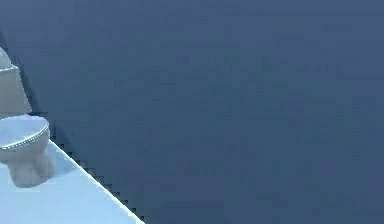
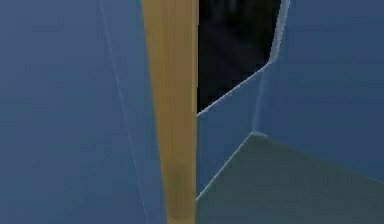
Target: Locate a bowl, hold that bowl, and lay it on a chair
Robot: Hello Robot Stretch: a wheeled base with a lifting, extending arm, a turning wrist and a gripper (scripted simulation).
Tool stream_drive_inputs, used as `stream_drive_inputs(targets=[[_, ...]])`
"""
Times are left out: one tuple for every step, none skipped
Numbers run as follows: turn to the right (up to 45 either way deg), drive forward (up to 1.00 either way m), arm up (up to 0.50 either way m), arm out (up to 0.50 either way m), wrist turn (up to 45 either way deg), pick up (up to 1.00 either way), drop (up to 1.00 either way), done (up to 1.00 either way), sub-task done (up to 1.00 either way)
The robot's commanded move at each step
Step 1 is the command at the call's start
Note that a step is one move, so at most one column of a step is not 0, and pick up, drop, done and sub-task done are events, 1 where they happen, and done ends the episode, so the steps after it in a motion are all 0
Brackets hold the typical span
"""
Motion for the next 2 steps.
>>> stream_drive_inputs(targets=[[-45.0,0.0,0.0,0.0,0.0,0.0,0.0,0.0,0.0],[-18.0,0.0,0.0,0.0,0.0,0.0,0.0,0.0,0.0]])
